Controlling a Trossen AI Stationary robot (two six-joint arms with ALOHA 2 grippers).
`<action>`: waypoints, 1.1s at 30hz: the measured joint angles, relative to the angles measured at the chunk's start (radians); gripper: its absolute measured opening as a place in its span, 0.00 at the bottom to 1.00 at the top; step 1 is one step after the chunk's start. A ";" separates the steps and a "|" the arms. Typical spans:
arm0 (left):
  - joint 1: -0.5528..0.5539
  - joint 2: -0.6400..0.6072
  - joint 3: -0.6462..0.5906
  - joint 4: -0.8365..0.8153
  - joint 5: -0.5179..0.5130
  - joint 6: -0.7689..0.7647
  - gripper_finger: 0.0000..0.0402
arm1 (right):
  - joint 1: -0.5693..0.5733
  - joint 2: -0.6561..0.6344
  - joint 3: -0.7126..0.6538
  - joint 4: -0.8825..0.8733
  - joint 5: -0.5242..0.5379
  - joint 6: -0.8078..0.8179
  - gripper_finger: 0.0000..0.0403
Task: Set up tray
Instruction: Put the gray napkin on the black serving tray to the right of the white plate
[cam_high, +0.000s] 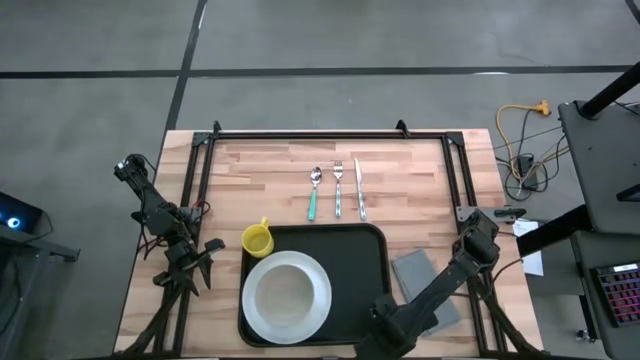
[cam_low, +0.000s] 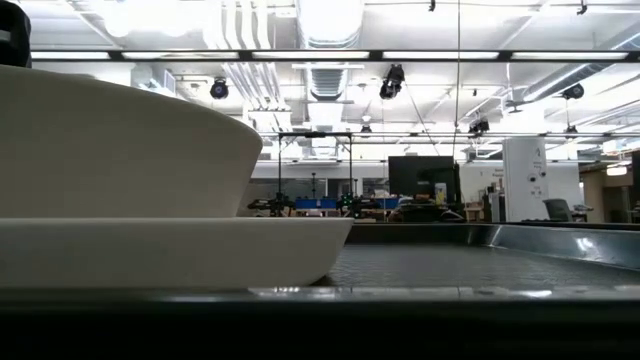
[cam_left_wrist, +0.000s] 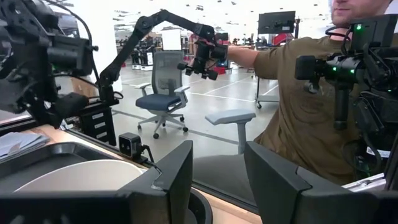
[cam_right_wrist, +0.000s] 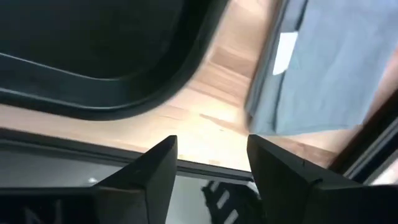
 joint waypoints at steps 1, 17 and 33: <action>0.000 0.000 0.000 0.000 0.000 0.000 0.33 | 0.002 0.006 -0.007 0.001 -0.001 -0.007 0.49; 0.000 0.000 0.000 0.000 0.000 0.000 0.33 | 0.087 0.015 -0.152 0.042 0.000 0.112 0.52; 0.000 0.000 0.000 0.000 0.000 0.000 0.33 | 0.097 0.012 -0.250 0.114 -0.008 0.150 0.52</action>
